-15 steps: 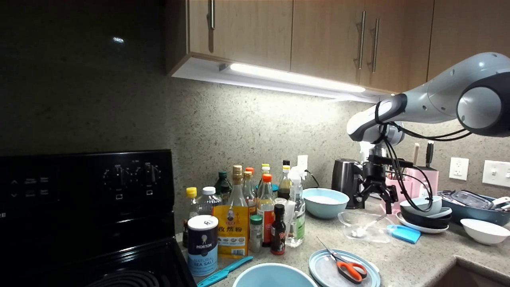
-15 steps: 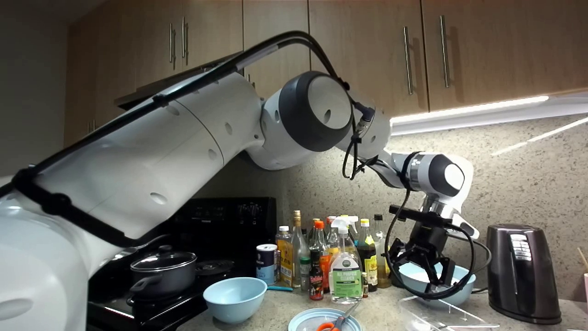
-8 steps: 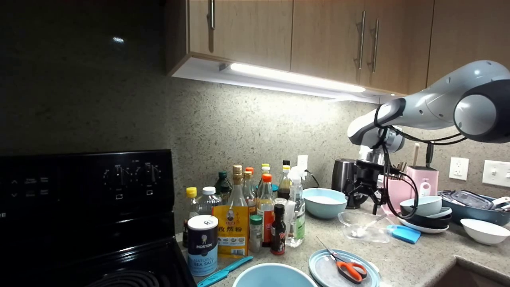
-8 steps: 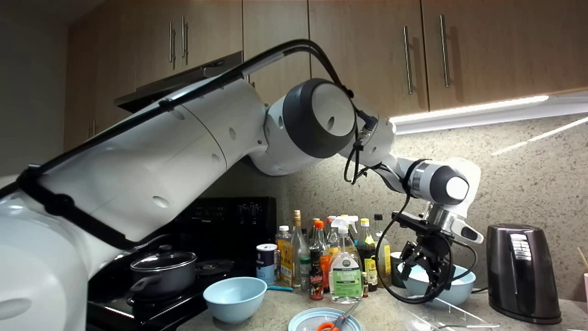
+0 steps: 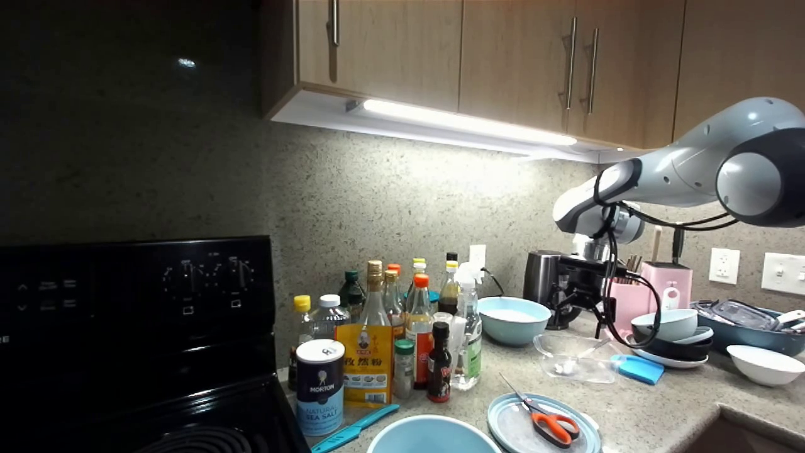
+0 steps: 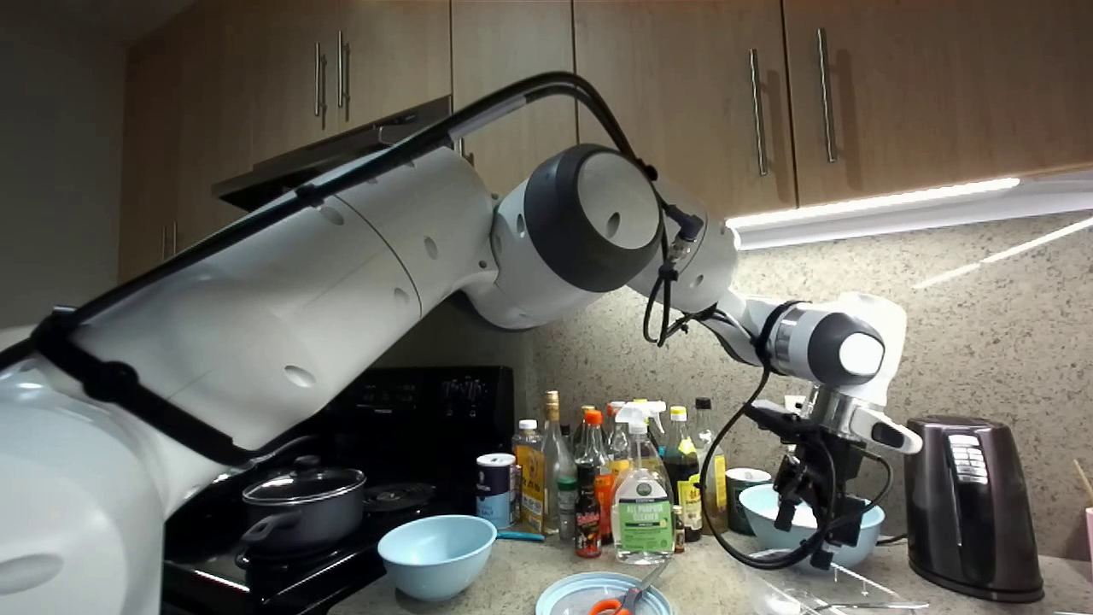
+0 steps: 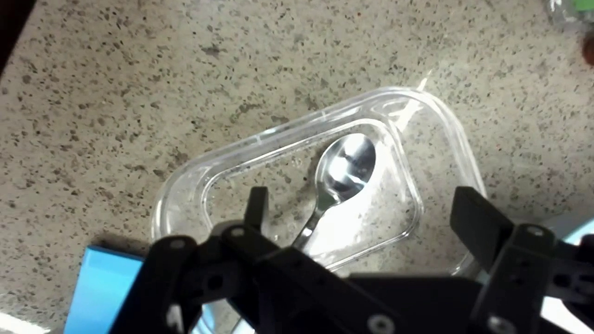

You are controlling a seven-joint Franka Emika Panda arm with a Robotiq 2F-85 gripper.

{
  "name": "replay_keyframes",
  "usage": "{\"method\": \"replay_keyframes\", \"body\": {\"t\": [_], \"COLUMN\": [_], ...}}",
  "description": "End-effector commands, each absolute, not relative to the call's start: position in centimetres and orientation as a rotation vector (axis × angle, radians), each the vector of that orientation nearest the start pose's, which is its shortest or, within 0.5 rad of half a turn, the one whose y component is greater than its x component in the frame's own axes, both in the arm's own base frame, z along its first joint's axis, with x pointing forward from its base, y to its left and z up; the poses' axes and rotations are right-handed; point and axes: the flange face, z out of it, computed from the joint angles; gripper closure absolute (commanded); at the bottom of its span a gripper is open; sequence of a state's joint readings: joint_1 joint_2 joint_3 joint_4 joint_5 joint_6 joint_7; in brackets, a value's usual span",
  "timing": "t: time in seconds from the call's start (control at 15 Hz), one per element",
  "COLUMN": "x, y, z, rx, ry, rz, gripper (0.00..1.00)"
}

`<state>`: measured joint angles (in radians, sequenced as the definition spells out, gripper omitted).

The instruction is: Remove the spoon from the container and put it in the bowl

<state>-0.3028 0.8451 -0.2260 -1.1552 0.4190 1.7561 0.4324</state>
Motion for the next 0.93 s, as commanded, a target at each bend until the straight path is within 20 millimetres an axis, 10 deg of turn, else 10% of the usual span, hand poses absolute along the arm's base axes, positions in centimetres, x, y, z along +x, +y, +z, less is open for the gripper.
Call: {"method": "replay_keyframes", "body": {"t": [0.0,0.87], "x": [65.5,66.4], "y": [-31.2,-31.9], "z": [28.3,24.4], "rx": [-2.471,-2.173], "ry": [1.683,1.921], "rz": [0.302,0.277], "gripper": [0.00,0.00]}}
